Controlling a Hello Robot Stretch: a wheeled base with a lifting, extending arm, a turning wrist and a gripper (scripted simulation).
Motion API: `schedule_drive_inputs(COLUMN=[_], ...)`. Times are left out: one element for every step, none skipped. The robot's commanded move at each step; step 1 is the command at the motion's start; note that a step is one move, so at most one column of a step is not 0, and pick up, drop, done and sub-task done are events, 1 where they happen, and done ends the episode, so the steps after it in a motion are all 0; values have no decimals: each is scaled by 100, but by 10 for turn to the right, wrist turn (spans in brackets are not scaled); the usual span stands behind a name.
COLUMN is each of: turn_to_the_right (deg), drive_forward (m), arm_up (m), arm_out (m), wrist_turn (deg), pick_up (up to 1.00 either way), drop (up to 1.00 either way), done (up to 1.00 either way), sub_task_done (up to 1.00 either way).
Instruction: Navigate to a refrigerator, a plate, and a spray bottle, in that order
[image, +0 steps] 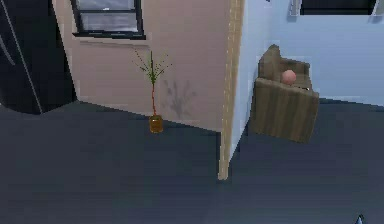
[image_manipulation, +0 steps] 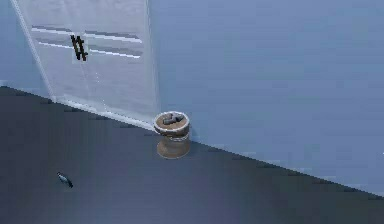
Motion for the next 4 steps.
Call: schedule_drive_inputs(turn_to_the_right=[0, -450, -120, 0], drive_forward=[30, 0, 0, 50], arm_up=[0, 0, 0, 0], arm_out=[0, 0, 0, 0], wrist_turn=[0, 0, 0, 0], pick_up=[0, 0, 0, 0], drop=[0, 0, 0, 0], done=[0, 0, 0, 0], sub_task_done=[0, 0, 0, 0])
